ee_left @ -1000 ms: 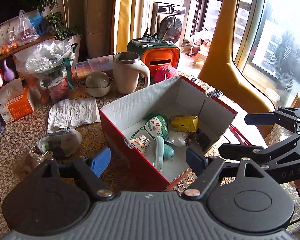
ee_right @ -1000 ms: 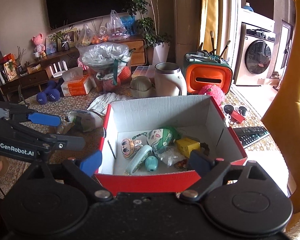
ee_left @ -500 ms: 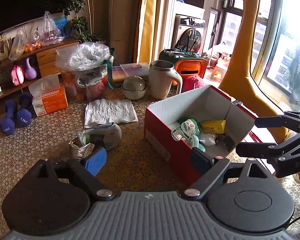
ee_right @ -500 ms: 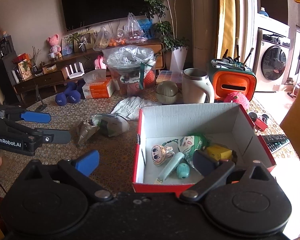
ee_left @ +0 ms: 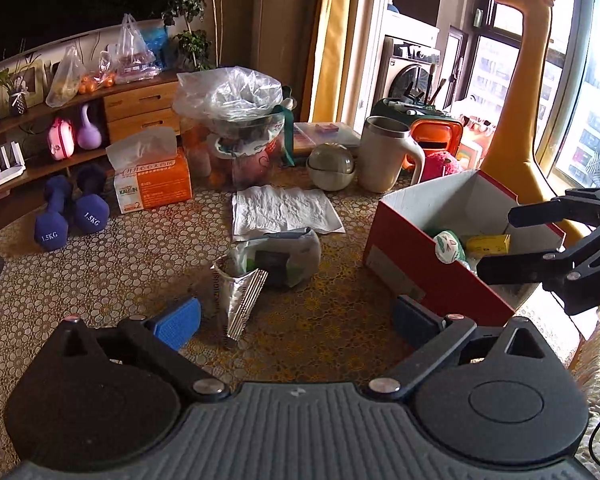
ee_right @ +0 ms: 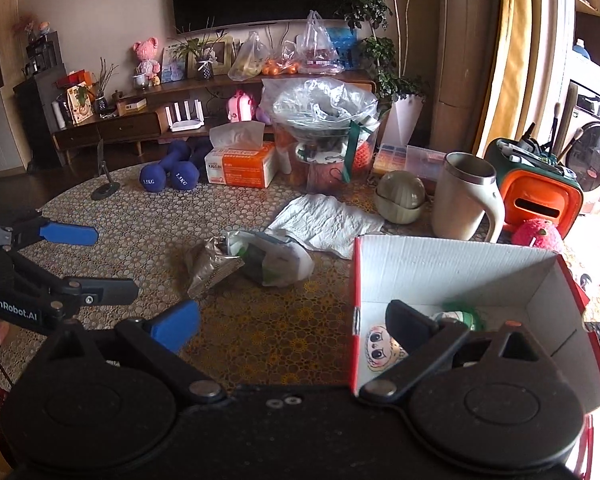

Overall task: Organize objects
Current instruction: 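Withdraw both grippers from the box toward the foil and clear bags, then grasp the silver foil bag with the left gripper while the right grasps the clear bag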

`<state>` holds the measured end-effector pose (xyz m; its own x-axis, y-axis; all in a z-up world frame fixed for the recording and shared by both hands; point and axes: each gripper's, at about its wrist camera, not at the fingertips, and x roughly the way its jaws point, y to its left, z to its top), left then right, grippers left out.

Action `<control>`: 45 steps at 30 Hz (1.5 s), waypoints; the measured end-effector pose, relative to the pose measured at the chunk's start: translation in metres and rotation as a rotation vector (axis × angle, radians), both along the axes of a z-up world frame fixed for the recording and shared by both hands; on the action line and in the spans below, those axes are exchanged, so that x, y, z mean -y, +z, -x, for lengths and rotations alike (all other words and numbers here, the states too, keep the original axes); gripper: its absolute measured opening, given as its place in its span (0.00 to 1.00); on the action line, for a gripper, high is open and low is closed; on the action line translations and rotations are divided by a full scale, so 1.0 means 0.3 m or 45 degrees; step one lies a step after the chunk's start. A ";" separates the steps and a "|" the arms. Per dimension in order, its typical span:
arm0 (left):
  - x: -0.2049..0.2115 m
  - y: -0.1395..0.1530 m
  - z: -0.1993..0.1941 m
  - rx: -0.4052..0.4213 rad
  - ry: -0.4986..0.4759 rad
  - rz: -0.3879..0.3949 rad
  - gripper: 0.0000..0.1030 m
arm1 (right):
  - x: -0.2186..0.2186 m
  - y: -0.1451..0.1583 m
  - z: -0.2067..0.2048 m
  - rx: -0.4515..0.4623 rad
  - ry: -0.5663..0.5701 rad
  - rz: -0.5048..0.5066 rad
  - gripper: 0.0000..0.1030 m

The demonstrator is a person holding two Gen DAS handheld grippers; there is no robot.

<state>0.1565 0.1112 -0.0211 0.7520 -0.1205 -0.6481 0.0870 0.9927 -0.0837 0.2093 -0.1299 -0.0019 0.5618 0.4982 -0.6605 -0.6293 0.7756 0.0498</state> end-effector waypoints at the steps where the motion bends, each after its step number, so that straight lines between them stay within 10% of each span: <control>1: -0.015 -0.015 -0.007 -0.014 0.001 0.002 1.00 | -0.019 -0.005 -0.014 -0.003 0.004 0.003 0.97; 30: -0.179 -0.341 -0.343 -0.030 -0.052 -0.076 1.00 | -0.469 -0.227 -0.415 -0.037 0.194 0.344 0.94; 45: -0.218 -0.459 -0.474 -0.101 0.060 0.008 0.99 | -0.564 -0.374 -0.504 -0.139 0.259 0.381 0.73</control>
